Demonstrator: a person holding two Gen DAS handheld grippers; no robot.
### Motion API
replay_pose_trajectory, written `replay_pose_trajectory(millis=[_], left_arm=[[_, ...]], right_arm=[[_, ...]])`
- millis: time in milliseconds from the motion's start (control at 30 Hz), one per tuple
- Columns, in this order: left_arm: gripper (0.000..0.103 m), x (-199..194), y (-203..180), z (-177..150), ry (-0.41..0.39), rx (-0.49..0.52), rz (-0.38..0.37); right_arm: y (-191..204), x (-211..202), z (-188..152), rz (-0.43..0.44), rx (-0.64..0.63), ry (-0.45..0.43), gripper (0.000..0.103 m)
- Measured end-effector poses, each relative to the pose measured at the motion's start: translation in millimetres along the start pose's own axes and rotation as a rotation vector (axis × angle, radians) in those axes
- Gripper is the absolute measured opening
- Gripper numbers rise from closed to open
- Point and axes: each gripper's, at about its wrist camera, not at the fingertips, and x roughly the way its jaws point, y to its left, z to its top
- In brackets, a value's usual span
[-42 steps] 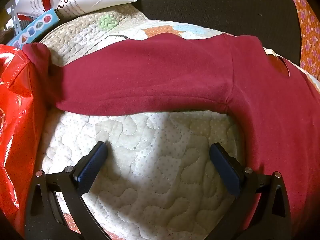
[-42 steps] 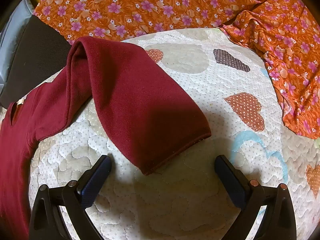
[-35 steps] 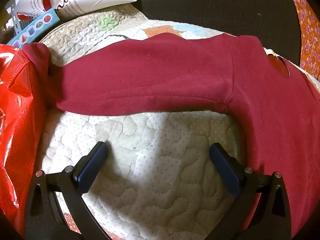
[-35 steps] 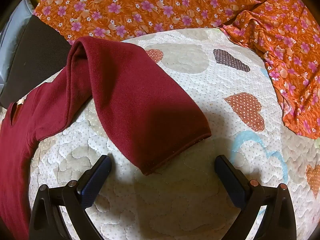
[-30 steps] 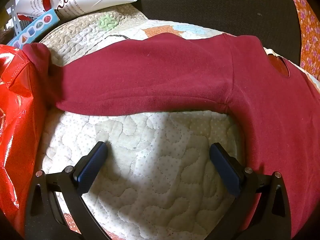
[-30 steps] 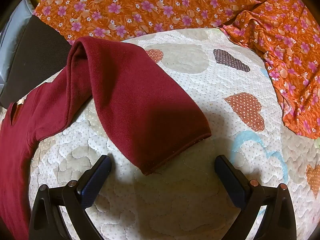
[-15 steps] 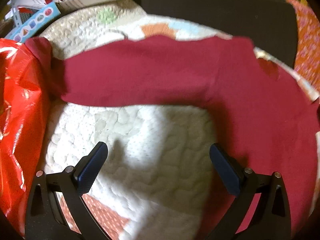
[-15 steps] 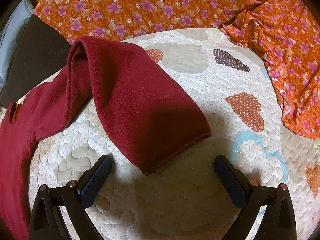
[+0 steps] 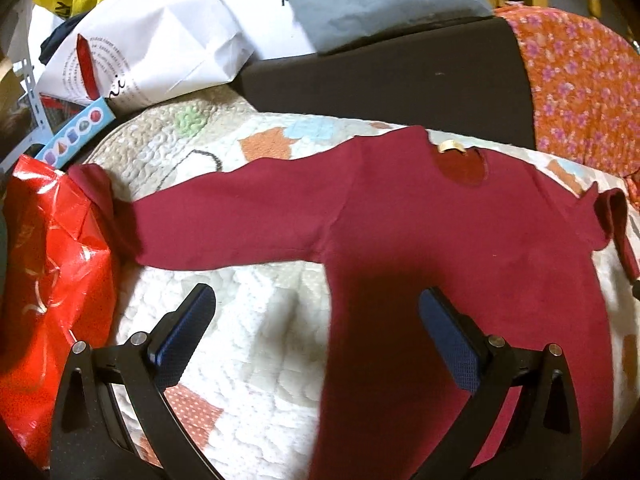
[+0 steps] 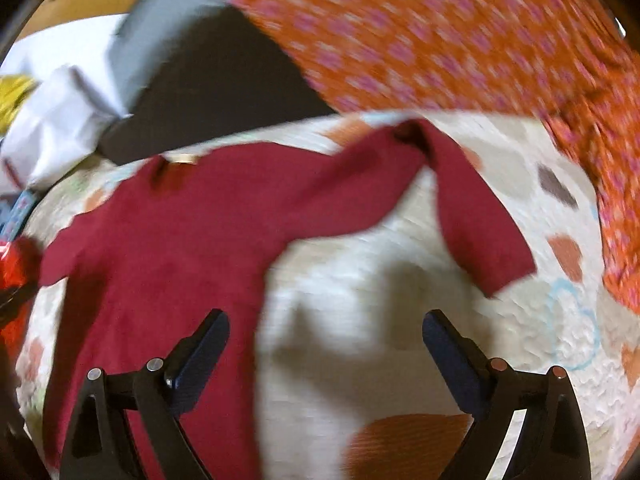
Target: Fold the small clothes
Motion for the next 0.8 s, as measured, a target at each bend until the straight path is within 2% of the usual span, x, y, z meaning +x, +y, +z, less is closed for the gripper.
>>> replay_pose_trajectory(millis=[133, 200, 467, 800], left_arm=[[0.102, 1, -3, -2, 0.024, -0.019, -0.04], [0.102, 2, -6, -1, 0.022, -0.012, -0.043], [0.102, 6, -8, 4, 0.014, -0.003, -0.053], [0.102, 15, -8, 6, 0.04, -0.001, -0.055]], right_arm=[[31, -1, 0, 0.032, -0.01, -0.009, 0.096], [44, 3, -1, 0.017, -0.01, 0.007, 0.096], [70, 16, 4, 0.076, 0.02, 0.045, 0.096], [102, 30, 6, 0.097, -0.03, 0.055, 0.096]])
